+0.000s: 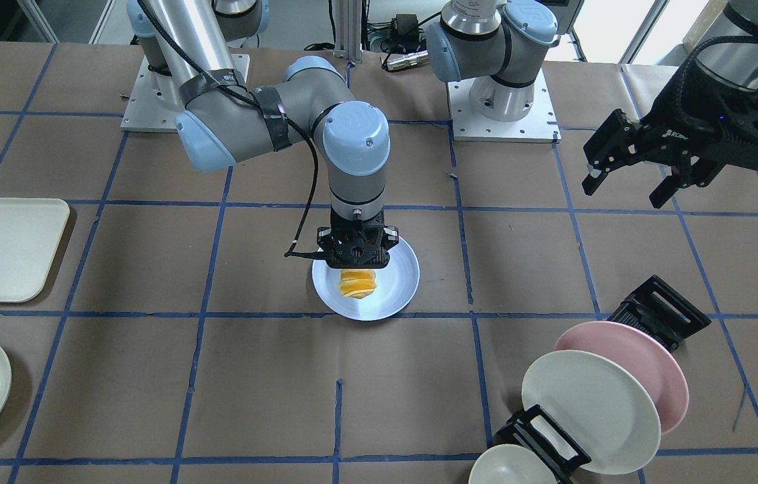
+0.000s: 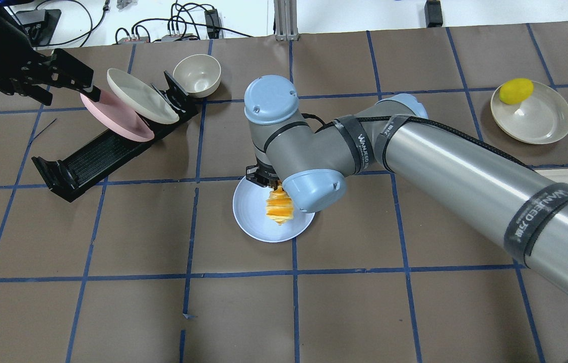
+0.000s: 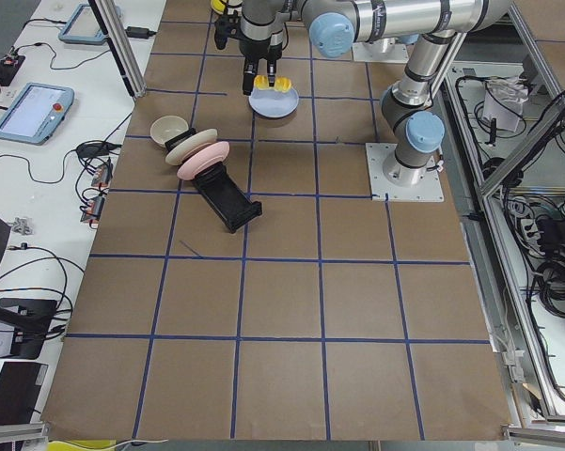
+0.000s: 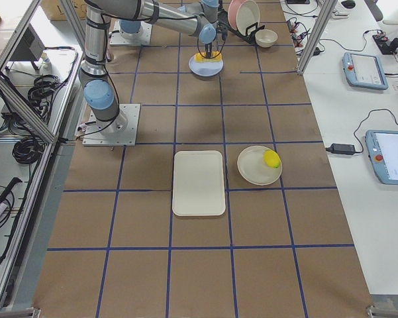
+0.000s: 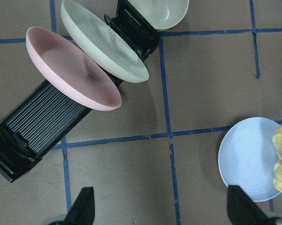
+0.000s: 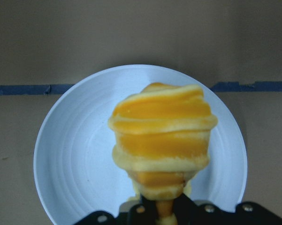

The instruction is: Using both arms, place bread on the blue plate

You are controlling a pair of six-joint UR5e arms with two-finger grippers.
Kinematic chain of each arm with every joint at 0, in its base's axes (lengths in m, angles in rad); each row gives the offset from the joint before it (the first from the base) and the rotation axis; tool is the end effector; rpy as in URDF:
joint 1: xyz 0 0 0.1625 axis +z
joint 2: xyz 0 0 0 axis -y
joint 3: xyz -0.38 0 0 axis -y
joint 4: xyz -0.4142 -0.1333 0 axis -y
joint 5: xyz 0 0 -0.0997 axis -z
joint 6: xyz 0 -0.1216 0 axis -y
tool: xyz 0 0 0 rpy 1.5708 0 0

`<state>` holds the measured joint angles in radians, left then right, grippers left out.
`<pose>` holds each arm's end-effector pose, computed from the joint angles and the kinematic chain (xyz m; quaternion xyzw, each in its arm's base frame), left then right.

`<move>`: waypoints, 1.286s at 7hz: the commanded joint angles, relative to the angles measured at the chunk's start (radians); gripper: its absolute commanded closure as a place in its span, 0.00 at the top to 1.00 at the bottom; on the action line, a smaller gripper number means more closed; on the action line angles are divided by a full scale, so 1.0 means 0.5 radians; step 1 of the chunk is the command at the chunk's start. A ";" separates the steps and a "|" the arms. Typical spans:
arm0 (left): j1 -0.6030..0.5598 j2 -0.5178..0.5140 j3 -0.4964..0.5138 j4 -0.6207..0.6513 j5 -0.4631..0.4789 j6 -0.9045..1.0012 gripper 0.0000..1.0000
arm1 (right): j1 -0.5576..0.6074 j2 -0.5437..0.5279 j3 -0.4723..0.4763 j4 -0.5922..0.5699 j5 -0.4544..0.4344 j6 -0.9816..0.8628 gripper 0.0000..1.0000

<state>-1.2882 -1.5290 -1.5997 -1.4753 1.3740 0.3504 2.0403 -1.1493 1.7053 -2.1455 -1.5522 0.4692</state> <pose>-0.0085 -0.5339 0.4397 -0.0390 -0.9930 0.0818 0.0764 0.3965 -0.4820 0.1709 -0.0002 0.9999 -0.0041 0.0125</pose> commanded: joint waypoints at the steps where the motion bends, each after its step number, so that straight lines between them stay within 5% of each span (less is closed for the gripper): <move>1: -0.010 0.060 -0.089 0.005 -0.011 0.002 1.00 | 0.006 0.028 0.001 -0.062 0.006 -0.012 1.00; 5: -0.010 0.039 -0.050 0.006 0.004 -0.001 1.00 | -0.058 -0.026 -0.051 -0.123 -0.019 -0.164 0.99; 9: -0.062 0.052 -0.096 0.020 -0.017 -0.029 1.00 | -0.579 -0.449 0.049 0.035 -0.022 -0.794 1.00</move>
<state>-1.3097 -1.5013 -1.6407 -1.4834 1.3720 0.3390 1.8209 -1.3005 1.6908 -2.1725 -1.5636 0.1462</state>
